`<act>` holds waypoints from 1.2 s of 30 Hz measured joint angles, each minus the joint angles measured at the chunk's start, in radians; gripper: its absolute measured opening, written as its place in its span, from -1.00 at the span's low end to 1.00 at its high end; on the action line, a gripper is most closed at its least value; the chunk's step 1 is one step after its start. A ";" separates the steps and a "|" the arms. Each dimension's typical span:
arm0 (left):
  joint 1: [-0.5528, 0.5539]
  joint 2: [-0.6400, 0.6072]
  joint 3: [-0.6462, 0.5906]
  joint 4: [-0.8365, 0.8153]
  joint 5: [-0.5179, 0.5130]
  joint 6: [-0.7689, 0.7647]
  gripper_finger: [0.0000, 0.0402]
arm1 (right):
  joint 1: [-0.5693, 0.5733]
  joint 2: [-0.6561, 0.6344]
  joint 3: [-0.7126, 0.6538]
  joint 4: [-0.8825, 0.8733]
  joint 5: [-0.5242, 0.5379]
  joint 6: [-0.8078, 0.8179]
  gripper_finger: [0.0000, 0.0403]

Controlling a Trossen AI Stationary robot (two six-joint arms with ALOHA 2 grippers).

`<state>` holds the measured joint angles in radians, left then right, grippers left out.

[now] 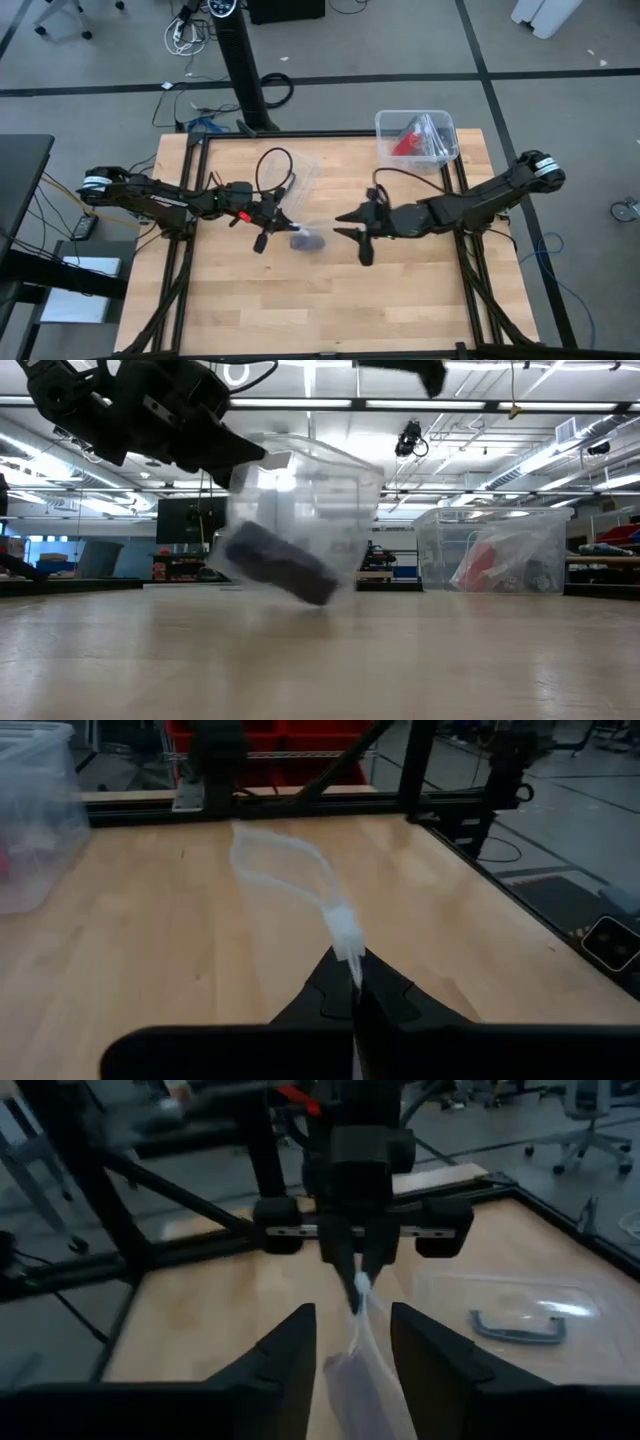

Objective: Roll bandage
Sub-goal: Close the transparent zip bag

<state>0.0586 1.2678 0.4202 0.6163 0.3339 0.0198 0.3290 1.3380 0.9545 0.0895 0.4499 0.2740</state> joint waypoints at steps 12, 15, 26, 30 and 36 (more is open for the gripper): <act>-0.002 0.000 0.000 -0.085 -0.056 0.079 -1.00 | -0.140 0.341 0.471 -0.440 -0.274 -0.117 -0.94; -0.002 0.000 0.000 -0.107 -0.089 0.104 -1.00 | -0.171 0.424 0.584 -0.553 -0.308 -0.097 -0.83; -0.002 0.000 0.002 -0.139 -0.152 0.133 -1.00 | -0.216 0.639 0.847 -0.745 -0.323 -0.127 -0.44; -0.002 0.000 0.002 -0.138 -0.153 0.131 -1.00 | -0.216 0.657 0.862 -0.747 -0.314 -0.154 -0.41; -0.002 0.000 0.002 -0.137 -0.157 0.130 -1.00 | -0.225 0.657 0.862 -0.744 -0.305 -0.155 -0.43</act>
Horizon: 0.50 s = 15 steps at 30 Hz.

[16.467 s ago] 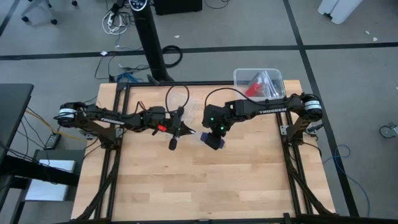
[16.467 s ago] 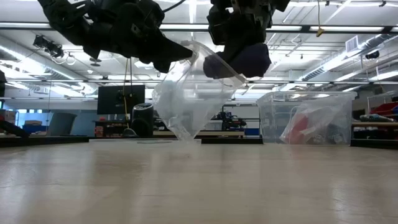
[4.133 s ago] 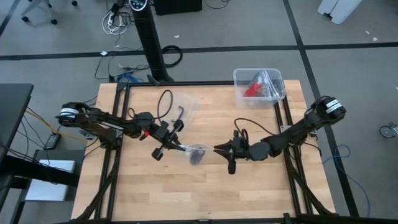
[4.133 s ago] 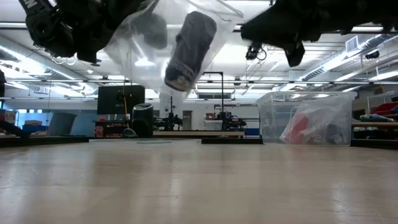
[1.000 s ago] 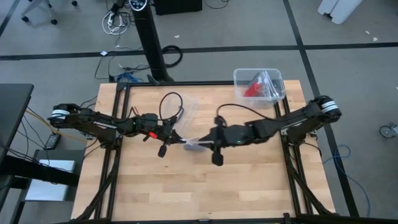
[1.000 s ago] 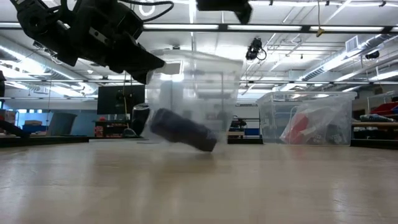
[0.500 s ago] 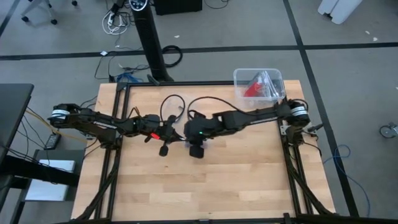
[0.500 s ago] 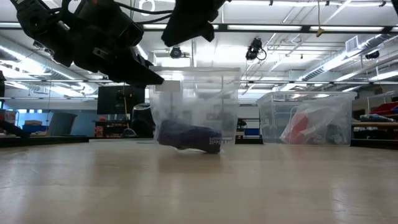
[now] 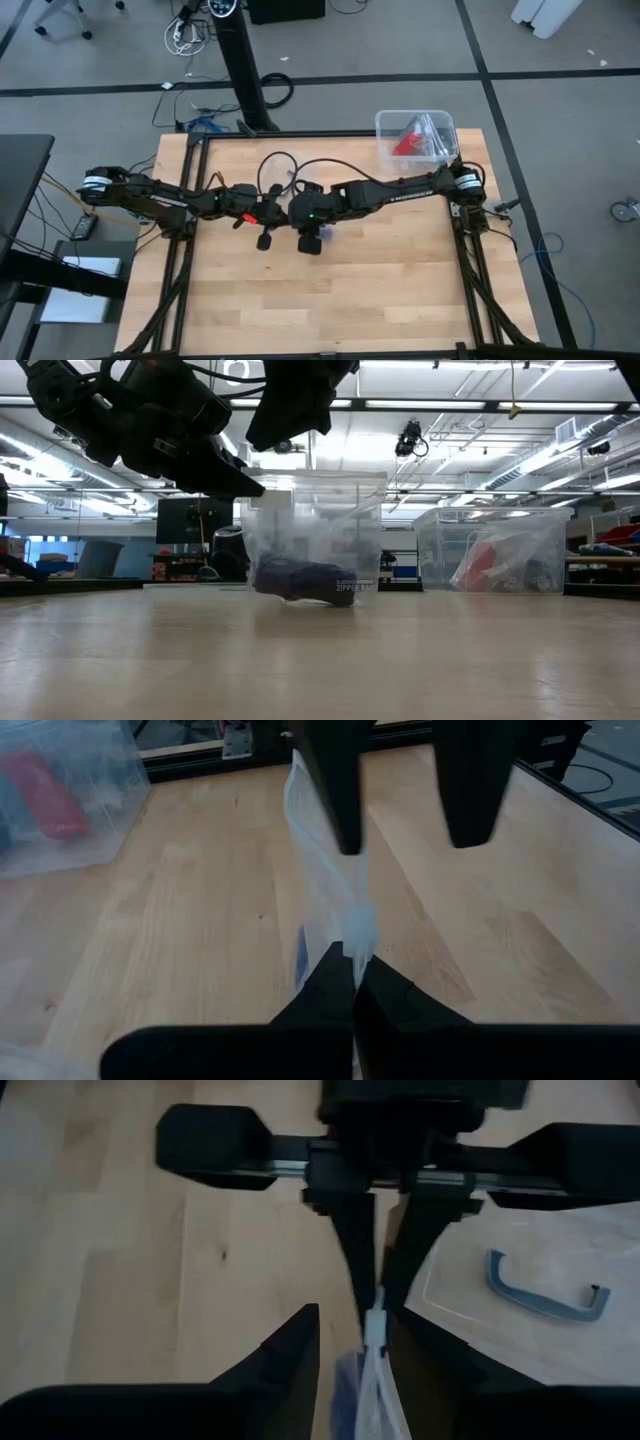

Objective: Roll bandage
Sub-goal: Close the transparent zip bag

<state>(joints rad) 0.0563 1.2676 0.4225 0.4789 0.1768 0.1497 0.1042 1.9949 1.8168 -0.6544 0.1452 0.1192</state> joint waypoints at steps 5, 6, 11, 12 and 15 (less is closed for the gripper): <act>0.000 0.000 0.000 0.000 0.000 -0.003 -1.00 | -0.005 0.001 -0.031 0.014 0.015 0.000 -0.44; 0.000 0.000 0.000 0.002 0.000 -0.003 -1.00 | -0.005 0.002 -0.033 0.010 0.028 0.000 -0.44; 0.000 0.000 0.000 0.003 0.000 -0.004 -1.00 | -0.004 0.000 -0.042 0.020 0.042 -0.006 -0.50; 0.000 0.000 0.000 0.003 0.000 -0.004 -1.00 | -0.004 0.000 -0.046 0.023 0.042 -0.006 -0.52; 0.000 0.000 0.000 0.003 0.000 -0.004 -1.00 | -0.004 0.000 -0.047 0.032 0.038 -0.008 -0.58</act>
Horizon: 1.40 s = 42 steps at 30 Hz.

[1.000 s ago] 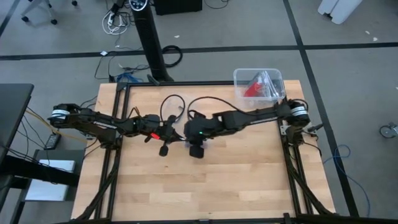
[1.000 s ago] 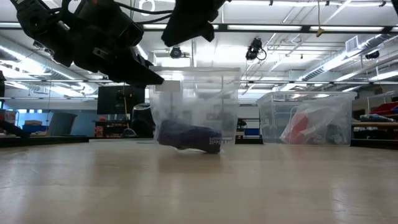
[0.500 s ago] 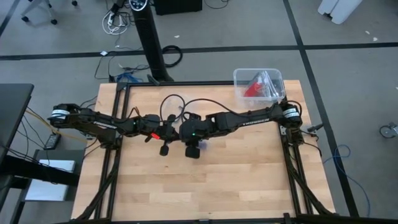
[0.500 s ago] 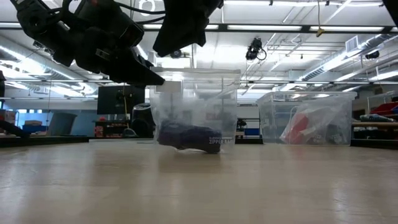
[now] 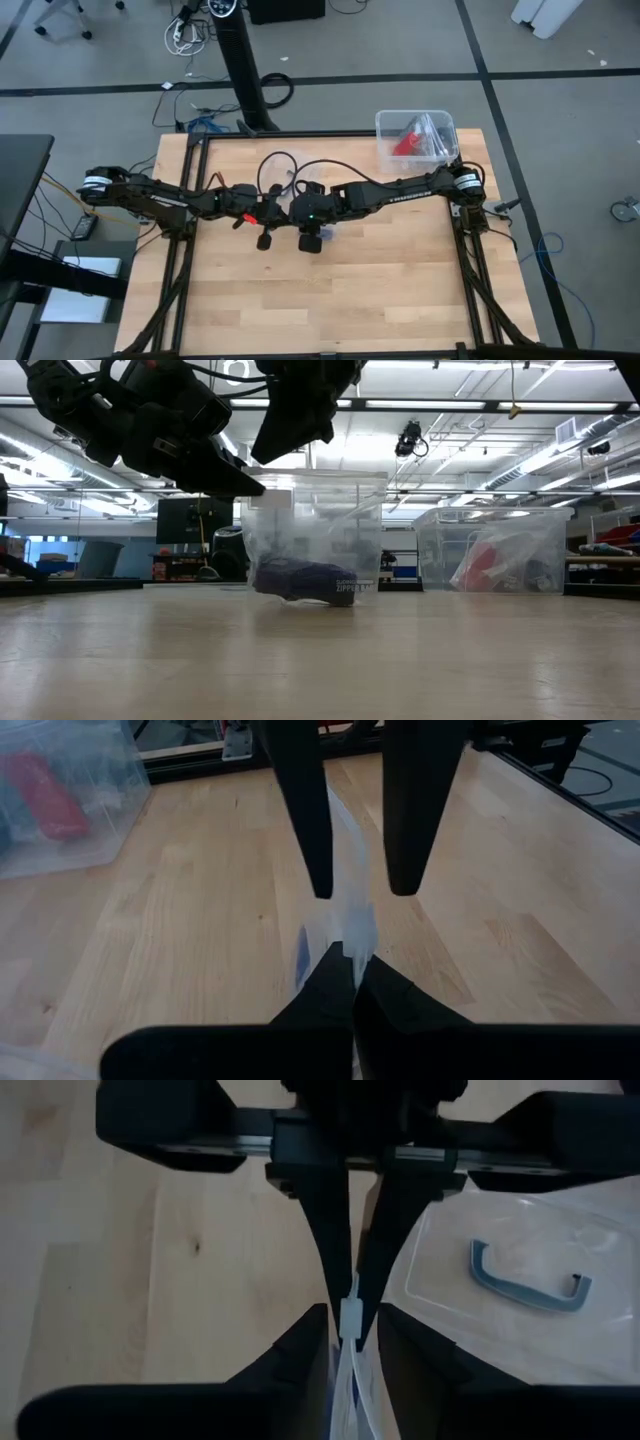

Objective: Roll bandage
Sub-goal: Close the transparent zip bag

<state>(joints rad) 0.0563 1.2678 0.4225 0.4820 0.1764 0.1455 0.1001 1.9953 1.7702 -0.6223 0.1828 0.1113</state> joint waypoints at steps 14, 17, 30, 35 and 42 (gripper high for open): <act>0.000 0.000 0.000 0.005 0.000 -0.003 -1.00 | 0.000 0.000 -0.001 0.011 -0.027 -0.001 -0.59; 0.000 0.000 0.000 0.013 0.000 -0.007 -1.00 | 0.000 0.000 -0.001 0.018 -0.029 -0.001 -0.59; 0.000 0.001 0.000 0.006 0.000 -0.012 -1.00 | 0.002 0.027 0.000 0.009 -0.026 -0.010 -0.72; 0.000 0.001 0.000 0.007 0.000 -0.016 -1.00 | 0.002 0.028 0.000 0.001 -0.019 0.001 -0.82; 0.000 0.000 0.000 0.024 -0.001 -0.019 -1.00 | 0.001 0.025 0.002 -0.032 -0.033 0.113 -0.63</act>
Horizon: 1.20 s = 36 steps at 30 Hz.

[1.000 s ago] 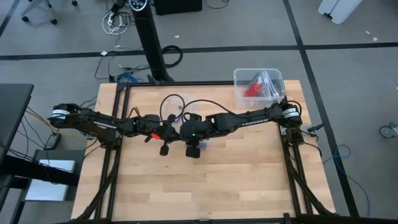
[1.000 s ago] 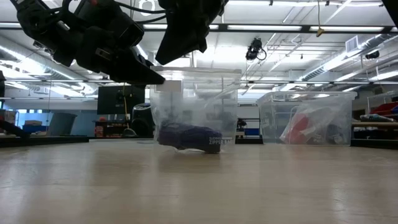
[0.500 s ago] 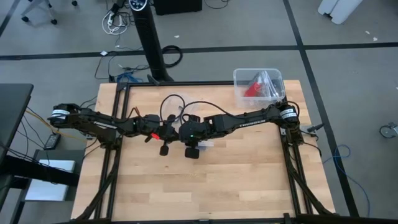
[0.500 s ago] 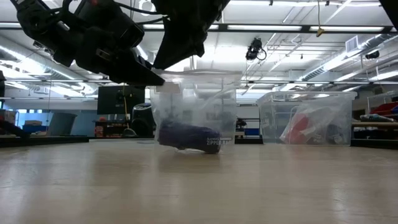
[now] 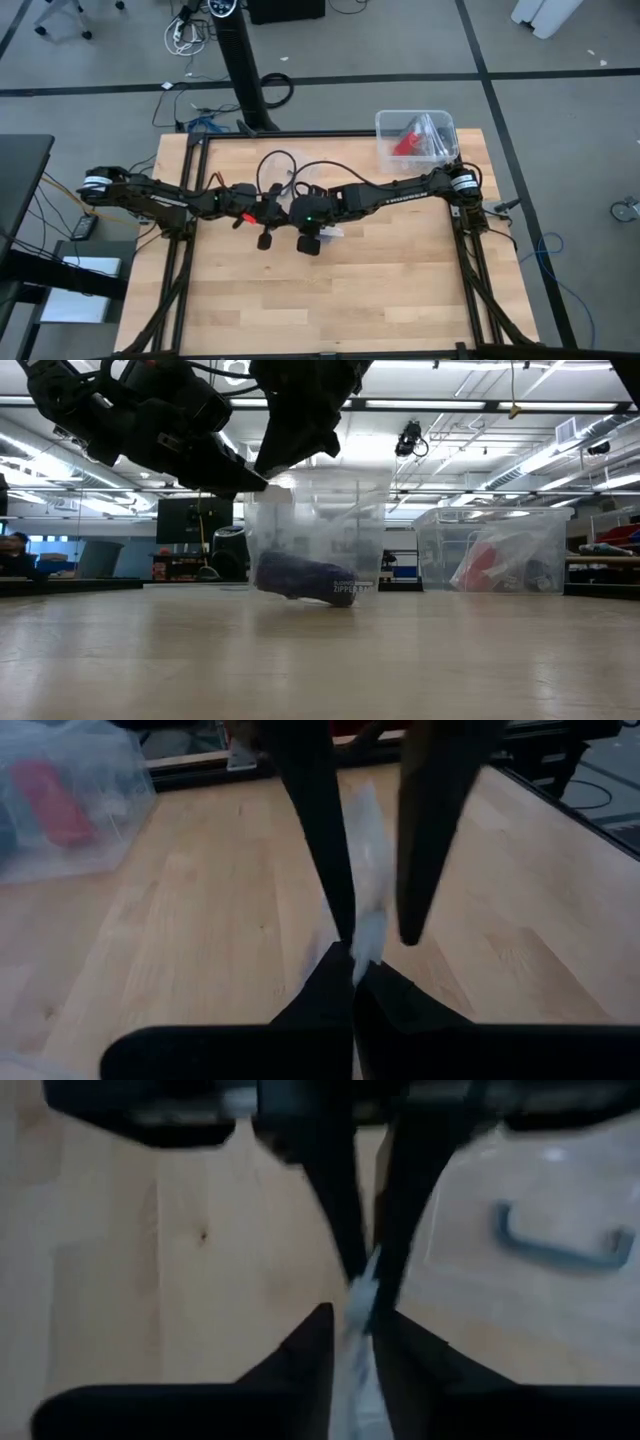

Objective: Roll bandage
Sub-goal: Close the transparent zip bag

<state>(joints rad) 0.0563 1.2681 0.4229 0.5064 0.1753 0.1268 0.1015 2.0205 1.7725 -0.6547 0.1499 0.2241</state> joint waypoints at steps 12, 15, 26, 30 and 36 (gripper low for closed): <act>0.000 -0.001 0.001 -0.001 0.001 -0.001 -1.00 | -0.009 -0.001 0.036 0.009 -0.041 0.044 -0.40; 0.000 -0.001 0.001 -0.002 0.001 -0.001 -1.00 | -0.012 -0.001 0.038 0.006 -0.046 0.040 -0.43; 0.000 -0.001 0.001 -0.002 0.001 -0.004 -1.00 | -0.015 0.000 0.031 0.002 -0.049 0.008 -0.68; 0.000 0.000 0.001 0.001 0.001 -0.005 -1.00 | -0.020 0.005 0.031 -0.006 -0.049 0.008 -0.74; 0.000 0.000 0.000 0.003 0.000 -0.008 -1.00 | -0.020 0.005 0.031 -0.015 -0.031 -0.001 -0.91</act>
<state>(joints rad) 0.0565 1.2678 0.4232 0.5098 0.1755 0.1191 0.0818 2.0254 1.8030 -0.6702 0.1191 0.2231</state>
